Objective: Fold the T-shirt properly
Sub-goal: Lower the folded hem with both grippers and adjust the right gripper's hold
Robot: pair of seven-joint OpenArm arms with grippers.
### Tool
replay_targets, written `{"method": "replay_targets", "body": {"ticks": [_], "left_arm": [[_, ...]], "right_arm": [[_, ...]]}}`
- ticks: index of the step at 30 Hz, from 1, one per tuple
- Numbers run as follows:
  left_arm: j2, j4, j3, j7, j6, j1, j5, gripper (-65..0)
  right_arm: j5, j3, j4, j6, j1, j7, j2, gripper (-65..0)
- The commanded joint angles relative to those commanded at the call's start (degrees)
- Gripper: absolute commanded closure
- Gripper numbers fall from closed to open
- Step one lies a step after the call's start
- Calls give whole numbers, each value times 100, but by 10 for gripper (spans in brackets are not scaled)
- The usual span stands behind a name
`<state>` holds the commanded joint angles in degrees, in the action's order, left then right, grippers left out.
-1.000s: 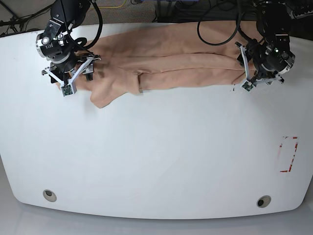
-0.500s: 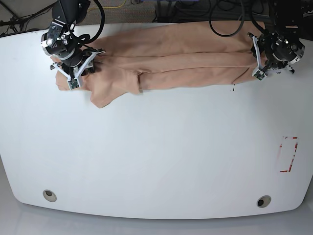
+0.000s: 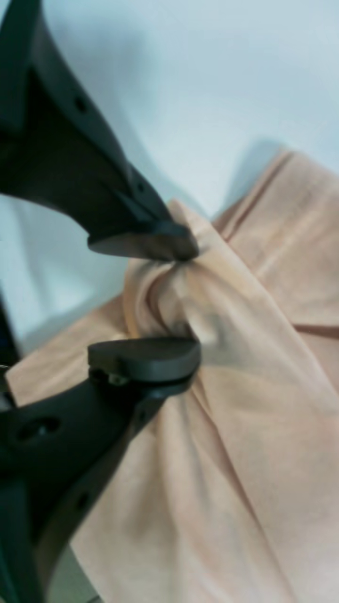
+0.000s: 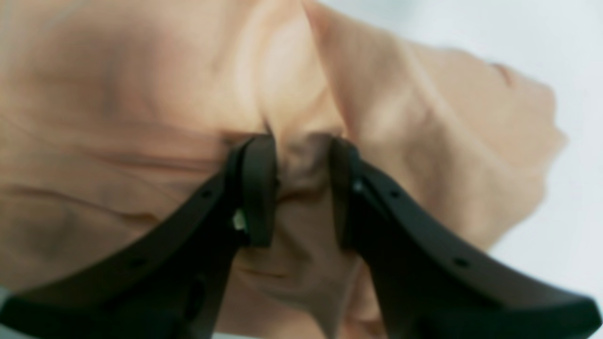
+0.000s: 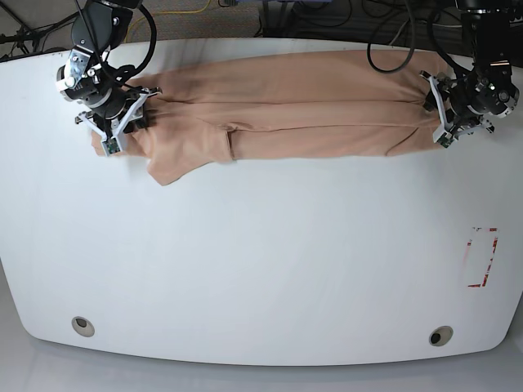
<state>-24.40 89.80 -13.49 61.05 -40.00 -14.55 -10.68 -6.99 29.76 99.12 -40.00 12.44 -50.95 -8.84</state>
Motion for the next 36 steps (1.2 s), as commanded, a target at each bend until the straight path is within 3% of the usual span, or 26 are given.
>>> {"method": "replay_targets", "body": {"ticks": [8, 12, 15, 18, 21, 23, 36], "left_arm": [[0, 325, 123, 18, 0, 105, 18, -244], [9, 475, 123, 18, 0, 105, 26, -244], [18, 475, 132, 18, 0, 105, 26, -244], [18, 475, 132, 18, 0, 114, 26, -244], [18, 475, 132, 18, 0, 114, 26, -244], [18, 475, 132, 18, 0, 114, 26, -244], [18, 466, 123, 18, 0, 123, 26, -244]], "right_arm": [[-26, -44, 774, 0, -44, -290, 53, -185], [18, -44, 853, 0, -422, -440, 255, -193], [18, -44, 730, 0, -624, -545, 273, -266], [18, -44, 501, 0, -914, -571, 308, -414], [18, -44, 185, 0, -1125, -563, 316, -510], [18, -44, -26, 0, -1292, -563, 316, -542], [-26, -53, -835, 0, -1846, -589, 352, -545]]}}
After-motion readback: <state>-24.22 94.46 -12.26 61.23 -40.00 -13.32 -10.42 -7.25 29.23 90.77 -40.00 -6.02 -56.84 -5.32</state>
